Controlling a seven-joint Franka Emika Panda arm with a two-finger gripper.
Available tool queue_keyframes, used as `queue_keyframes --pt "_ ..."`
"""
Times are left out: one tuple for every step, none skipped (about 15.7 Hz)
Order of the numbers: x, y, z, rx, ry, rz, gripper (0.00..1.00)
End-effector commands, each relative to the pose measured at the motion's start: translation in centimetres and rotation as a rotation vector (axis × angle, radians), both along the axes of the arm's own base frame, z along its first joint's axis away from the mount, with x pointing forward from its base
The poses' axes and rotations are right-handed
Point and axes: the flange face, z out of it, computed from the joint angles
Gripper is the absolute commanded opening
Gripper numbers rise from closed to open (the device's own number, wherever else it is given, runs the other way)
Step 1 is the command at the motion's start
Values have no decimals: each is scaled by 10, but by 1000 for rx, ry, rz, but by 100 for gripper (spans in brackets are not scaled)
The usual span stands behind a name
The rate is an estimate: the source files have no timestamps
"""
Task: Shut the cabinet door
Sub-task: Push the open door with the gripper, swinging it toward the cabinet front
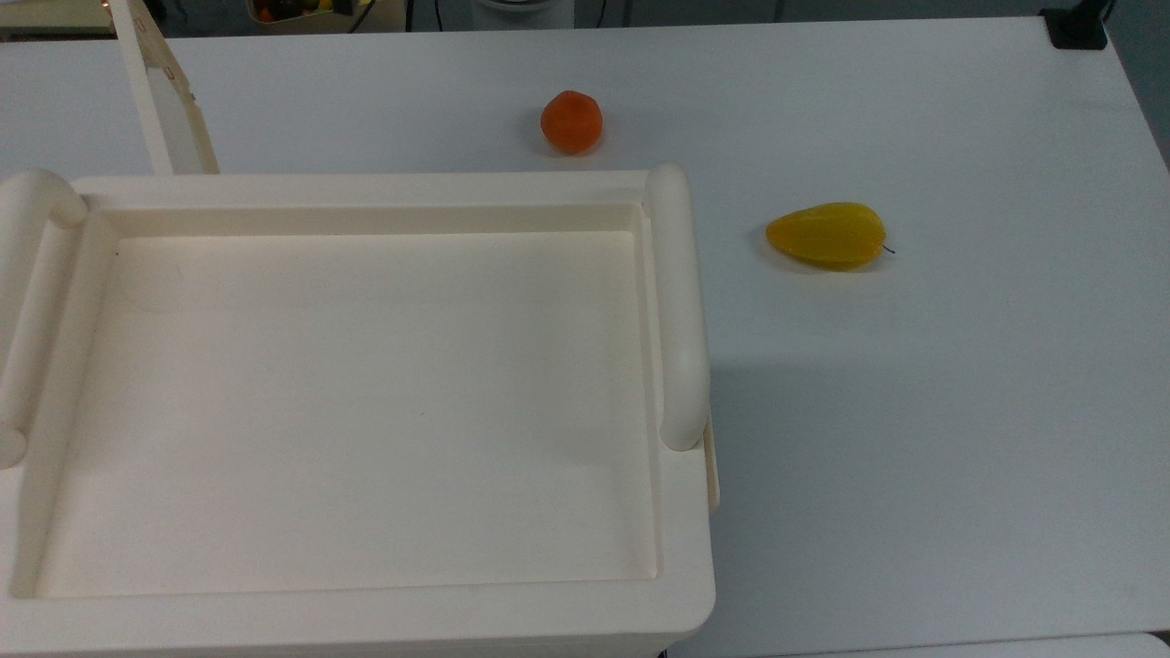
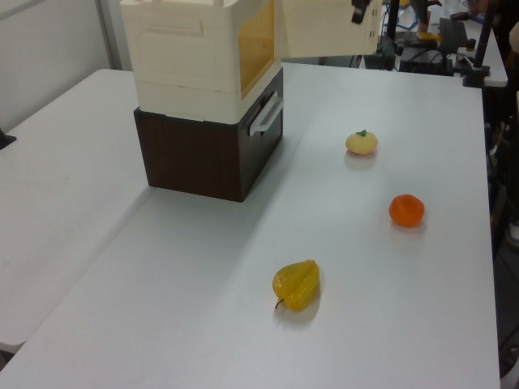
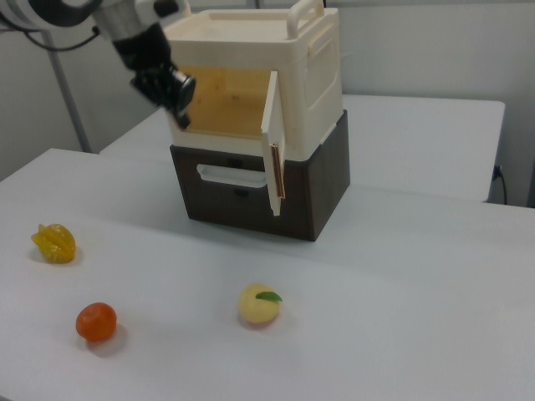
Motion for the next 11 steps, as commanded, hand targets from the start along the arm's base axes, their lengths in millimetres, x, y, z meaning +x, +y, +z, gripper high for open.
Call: queue_keyframes --pt "-1 -41 40 -22 -157 -49 0" --pt "2 -53 43 -29 -192 -69 0" --pt "3 -64 47 -36 -225 -86 0" --pt "4 -74 47 -42 -246 -101 0" --pt "8 -84 43 -48 -253 -117 0" --pt "9 -95 40 -54 -259 -135 0" --pt "12 -108 34 -61 -256 -154 0" --pt "12 -119 30 -62 -258 -174 0" --pt "12 -127 26 -62 -252 -187 0" --pt "14 -135 20 -64 -241 -199 0" --pt "14 -144 16 -63 -233 -214 0"
